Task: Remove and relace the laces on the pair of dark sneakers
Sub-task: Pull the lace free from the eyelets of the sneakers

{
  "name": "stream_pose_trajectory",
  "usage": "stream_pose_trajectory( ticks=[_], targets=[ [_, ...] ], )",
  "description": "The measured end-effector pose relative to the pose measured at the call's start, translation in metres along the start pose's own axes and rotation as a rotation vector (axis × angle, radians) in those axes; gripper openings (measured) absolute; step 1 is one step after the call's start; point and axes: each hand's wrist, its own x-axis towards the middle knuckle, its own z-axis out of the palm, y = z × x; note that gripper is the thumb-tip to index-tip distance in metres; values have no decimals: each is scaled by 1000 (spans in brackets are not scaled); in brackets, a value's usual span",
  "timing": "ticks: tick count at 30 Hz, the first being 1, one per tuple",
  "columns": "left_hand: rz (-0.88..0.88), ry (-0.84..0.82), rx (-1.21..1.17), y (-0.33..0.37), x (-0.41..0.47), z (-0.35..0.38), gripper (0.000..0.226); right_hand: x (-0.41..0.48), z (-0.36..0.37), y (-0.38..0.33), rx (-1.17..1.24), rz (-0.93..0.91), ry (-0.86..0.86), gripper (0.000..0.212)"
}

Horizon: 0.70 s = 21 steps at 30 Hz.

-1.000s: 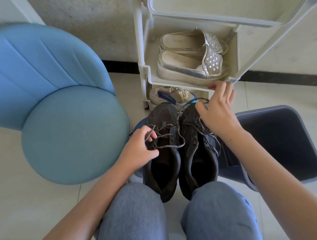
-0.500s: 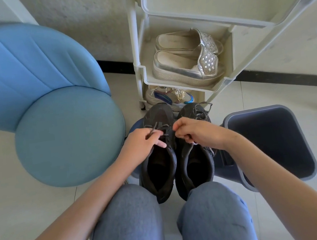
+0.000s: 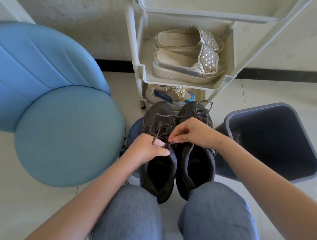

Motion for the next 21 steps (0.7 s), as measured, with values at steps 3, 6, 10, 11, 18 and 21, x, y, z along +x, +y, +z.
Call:
stream_pose_trajectory(
  ticks=[3,6,10,11,18,21],
  targets=[
    [-41,21,-180,0,-5,0,36,-2,0,1,46,-26,-2,12],
    [-36,23,-224,1,-9,0,38,0,2,1,25,-34,19,12],
    [-32,27,-255,1,-12,0,39,6,2,-5,-47,-43,13,12],
    [-33,26,-254,1,-12,0,39,6,3,-6,-43,-41,23,11],
    [-34,6,-293,0,-9,1,38,0,7,-1,27,-19,80,9],
    [-21,19,-298,-1,-8,2,38,2,6,-4,2,-26,61,9]
  ],
)
